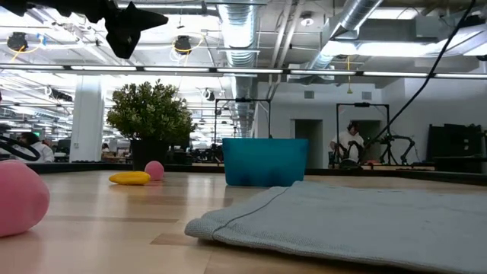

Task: Pick and placing Produce into tupperware
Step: Put the corn into the blue bin

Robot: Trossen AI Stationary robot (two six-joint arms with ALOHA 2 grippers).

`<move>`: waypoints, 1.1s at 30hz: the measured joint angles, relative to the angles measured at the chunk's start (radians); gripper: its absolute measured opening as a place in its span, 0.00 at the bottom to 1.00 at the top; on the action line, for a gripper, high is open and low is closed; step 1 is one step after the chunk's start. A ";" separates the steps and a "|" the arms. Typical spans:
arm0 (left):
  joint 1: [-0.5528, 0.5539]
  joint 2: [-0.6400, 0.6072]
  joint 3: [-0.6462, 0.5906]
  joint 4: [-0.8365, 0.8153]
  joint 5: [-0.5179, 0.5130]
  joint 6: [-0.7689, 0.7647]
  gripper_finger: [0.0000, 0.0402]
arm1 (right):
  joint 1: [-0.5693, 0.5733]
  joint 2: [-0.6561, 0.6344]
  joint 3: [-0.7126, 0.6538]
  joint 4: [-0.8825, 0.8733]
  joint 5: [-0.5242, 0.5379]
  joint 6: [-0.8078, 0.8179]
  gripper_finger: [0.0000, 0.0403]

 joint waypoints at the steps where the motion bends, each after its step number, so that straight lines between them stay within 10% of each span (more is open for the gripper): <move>1: -0.003 0.000 0.000 0.000 0.000 0.000 0.42 | 0.001 0.012 0.000 -0.007 -0.019 0.004 0.26; 16: -0.018 0.000 0.000 0.014 0.000 0.027 0.42 | 0.004 0.127 0.039 -0.020 -0.075 0.028 0.24; 33: -0.022 0.000 0.000 0.018 0.000 0.022 0.42 | -0.010 0.165 0.044 -0.035 -0.108 0.019 0.45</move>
